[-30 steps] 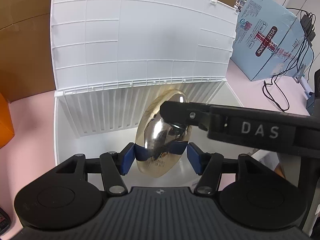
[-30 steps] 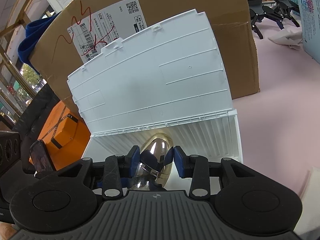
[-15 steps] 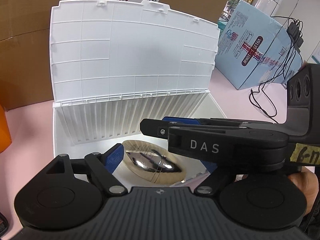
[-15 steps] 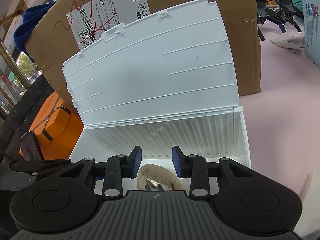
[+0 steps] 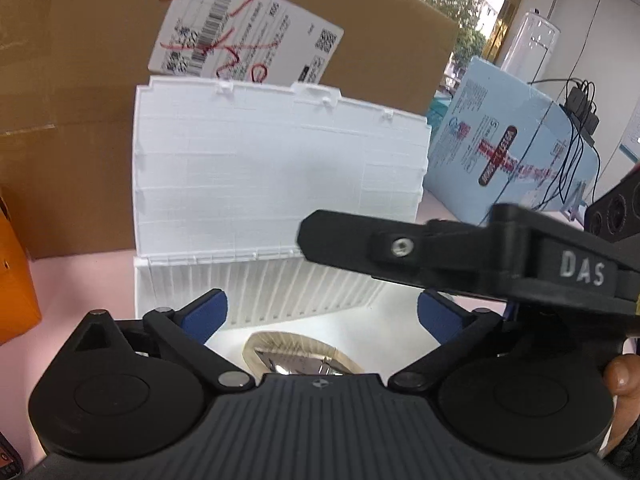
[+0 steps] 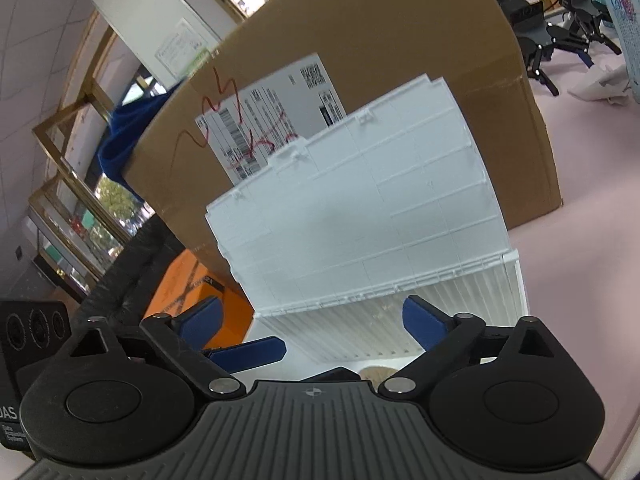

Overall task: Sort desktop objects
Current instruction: 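Withdraw the left gripper from the box and move back to the grey cloth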

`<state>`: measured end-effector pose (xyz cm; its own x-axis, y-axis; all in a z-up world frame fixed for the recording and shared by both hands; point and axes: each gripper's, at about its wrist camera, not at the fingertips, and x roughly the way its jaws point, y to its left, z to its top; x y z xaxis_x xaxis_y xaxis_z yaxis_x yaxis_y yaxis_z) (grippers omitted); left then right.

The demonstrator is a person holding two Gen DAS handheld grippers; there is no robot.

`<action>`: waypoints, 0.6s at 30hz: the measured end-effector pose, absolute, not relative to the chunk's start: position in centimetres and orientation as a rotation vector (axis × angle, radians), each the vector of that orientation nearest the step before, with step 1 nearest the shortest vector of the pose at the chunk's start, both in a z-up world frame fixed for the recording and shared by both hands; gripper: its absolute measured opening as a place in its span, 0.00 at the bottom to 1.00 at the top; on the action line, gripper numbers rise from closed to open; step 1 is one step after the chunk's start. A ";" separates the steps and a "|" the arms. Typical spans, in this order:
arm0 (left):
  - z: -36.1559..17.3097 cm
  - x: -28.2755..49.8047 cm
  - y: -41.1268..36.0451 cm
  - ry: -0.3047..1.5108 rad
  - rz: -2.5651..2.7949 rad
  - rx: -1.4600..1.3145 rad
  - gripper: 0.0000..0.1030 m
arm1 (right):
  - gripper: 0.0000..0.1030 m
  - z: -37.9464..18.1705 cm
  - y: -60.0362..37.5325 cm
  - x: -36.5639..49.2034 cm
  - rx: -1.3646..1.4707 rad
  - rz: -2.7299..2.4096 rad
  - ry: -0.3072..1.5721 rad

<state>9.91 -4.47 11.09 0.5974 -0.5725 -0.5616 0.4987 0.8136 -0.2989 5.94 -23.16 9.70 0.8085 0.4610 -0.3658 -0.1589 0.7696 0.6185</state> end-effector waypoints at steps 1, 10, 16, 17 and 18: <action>11.3 9.7 -4.1 0.662 -0.617 -0.138 1.00 | 1.00 10.0 -23.3 5.6 0.618 0.345 0.491; 11.6 9.8 -1.2 0.557 -0.559 -0.319 1.00 | 1.00 11.5 -24.2 3.3 0.631 0.232 0.277; 11.3 8.8 -1.5 0.460 -0.506 -0.290 1.00 | 1.00 11.2 -23.3 2.9 0.555 0.163 0.238; 11.2 8.4 -1.7 0.422 -0.491 -0.276 1.00 | 1.00 11.2 -23.2 2.8 0.543 0.149 0.229; 11.1 8.0 -1.9 0.384 -0.478 -0.264 1.00 | 1.00 11.1 -23.1 2.7 0.531 0.134 0.218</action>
<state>8.01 -1.87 11.07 0.8189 -0.4921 -0.2953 0.3946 0.8565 -0.3328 2.66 -23.05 11.11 0.9682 0.1827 -0.1709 -0.0703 0.8543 0.5149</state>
